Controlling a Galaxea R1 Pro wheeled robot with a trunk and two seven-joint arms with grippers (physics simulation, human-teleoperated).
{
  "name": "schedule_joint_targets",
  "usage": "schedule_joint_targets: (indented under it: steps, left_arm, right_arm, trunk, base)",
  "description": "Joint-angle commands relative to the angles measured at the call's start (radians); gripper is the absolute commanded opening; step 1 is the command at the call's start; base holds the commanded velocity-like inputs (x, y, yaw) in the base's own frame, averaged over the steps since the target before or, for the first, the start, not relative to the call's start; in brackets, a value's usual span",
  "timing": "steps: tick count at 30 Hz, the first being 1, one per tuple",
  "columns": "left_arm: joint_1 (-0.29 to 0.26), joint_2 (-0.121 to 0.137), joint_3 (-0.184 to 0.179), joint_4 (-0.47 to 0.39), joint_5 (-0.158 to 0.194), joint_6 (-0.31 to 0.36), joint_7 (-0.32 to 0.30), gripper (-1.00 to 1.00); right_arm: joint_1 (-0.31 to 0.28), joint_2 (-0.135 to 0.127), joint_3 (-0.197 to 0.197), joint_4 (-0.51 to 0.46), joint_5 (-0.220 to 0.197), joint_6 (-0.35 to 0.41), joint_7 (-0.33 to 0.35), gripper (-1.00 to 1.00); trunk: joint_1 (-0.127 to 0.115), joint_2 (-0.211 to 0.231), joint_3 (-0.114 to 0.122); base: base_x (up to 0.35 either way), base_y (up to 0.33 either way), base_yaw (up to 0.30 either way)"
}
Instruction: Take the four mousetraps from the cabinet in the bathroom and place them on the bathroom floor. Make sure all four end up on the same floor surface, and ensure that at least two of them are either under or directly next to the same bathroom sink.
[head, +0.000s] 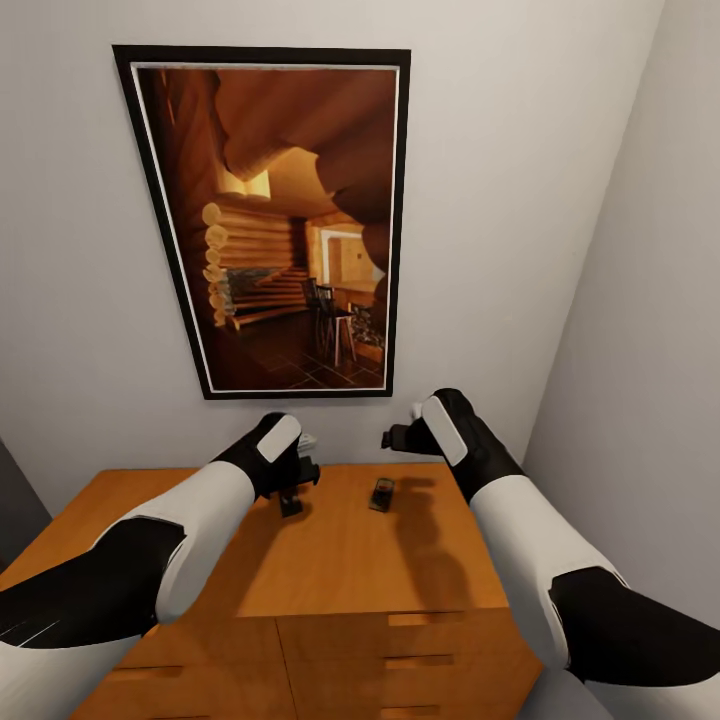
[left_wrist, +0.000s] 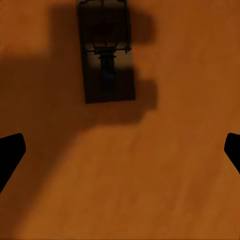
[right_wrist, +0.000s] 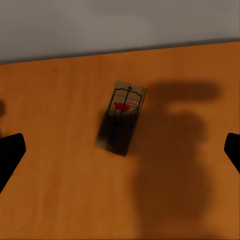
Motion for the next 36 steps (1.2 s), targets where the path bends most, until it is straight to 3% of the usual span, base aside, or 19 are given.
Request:
schedule_joint_targets:
  steps: [1, 6, 15, 22, 36]
  left_arm:
    - [-0.001, 0.000, -0.005, -0.001, 0.009, 0.002, 0.009, 1.00]
    - [-0.001, 0.000, -0.005, 0.006, 0.009, -0.005, 0.009, 1.00]
    - [-0.001, 0.000, -0.007, 0.009, 0.008, -0.012, 0.010, 1.00]
    - [-0.001, 0.000, -0.009, 0.010, 0.006, -0.046, 0.010, 1.00]
    - [-0.001, 0.000, -0.009, 0.011, 0.004, -0.071, 0.010, 1.00]
  right_arm:
    - [-0.001, 0.000, 0.003, -0.001, -0.010, 0.002, -0.010, 1.00]
    - [-0.001, -0.001, 0.051, -0.001, -0.067, 0.002, -0.011, 1.00]
    - [-0.002, -0.002, 0.079, 0.005, -0.137, 0.002, -0.012, 1.00]
    - [-0.002, -0.001, 0.084, 0.035, -0.160, 0.002, -0.014, 1.00]
    - [-0.003, -0.002, 0.085, 0.057, -0.169, 0.002, -0.015, 1.00]
  trunk:
    - [0.001, -0.002, -0.002]
    - [0.001, -0.002, -0.002]
    - [0.001, -0.002, -0.002]
    - [0.001, -0.002, -0.002]
    - [0.001, -0.002, -0.002]
  base:
    - [0.000, 0.000, 0.000]
    - [0.000, 0.000, 0.000]
    - [0.000, 0.000, 0.000]
    - [0.000, 0.000, 0.000]
    - [0.000, 0.000, 0.000]
